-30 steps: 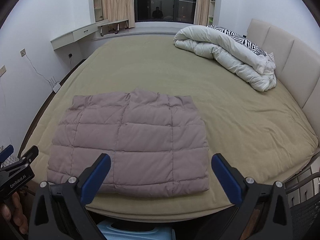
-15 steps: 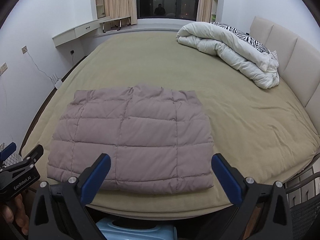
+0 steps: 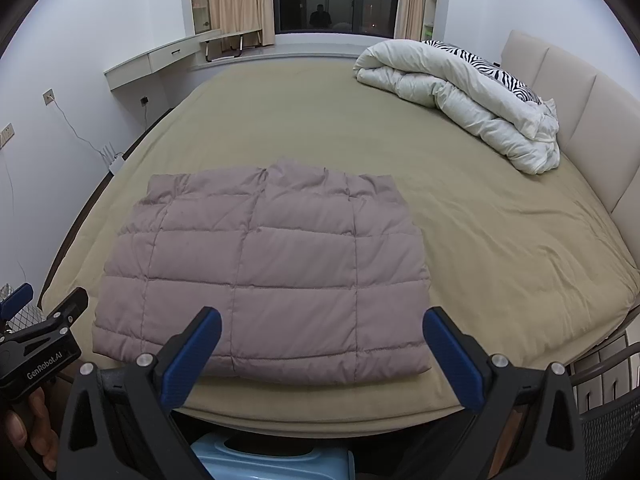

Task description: Fold large clothes

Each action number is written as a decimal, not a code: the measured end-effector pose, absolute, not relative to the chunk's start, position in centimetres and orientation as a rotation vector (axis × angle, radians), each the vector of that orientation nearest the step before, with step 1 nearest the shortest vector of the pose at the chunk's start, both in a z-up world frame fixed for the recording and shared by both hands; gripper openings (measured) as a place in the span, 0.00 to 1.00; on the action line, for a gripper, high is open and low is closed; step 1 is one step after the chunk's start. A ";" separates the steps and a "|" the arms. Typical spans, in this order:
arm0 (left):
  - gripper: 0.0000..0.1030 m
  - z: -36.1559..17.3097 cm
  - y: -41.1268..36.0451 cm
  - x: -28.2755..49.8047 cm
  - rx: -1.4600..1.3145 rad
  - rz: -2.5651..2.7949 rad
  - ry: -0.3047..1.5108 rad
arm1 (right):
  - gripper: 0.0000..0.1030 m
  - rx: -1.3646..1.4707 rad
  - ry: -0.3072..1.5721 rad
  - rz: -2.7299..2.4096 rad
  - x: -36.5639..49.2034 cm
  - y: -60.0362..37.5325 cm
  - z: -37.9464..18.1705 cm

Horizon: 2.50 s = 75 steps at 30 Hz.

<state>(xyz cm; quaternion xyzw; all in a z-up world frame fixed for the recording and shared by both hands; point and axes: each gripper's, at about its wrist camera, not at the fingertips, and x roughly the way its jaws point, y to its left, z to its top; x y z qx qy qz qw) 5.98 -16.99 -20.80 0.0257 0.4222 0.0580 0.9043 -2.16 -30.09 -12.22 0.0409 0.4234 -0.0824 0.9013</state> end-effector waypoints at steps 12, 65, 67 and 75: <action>1.00 -21.1 -17.0 6.1 0.059 0.115 0.883 | 1.00 0.082 0.886 -0.168 -2.1 -30.2 -12.9; 1.00 -21.2 -17.2 6.9 0.073 0.097 0.897 | 1.00 0.085 0.886 -0.173 -2.1 -31.0 -13.2; 1.00 -21.2 -17.2 6.9 0.073 0.096 0.895 | 1.00 0.085 0.885 -0.173 -2.1 -31.0 -13.2; 1.00 -21.3 -17.2 6.9 0.073 0.095 0.896 | 1.00 0.086 0.884 -0.174 -2.0 -31.2 -13.1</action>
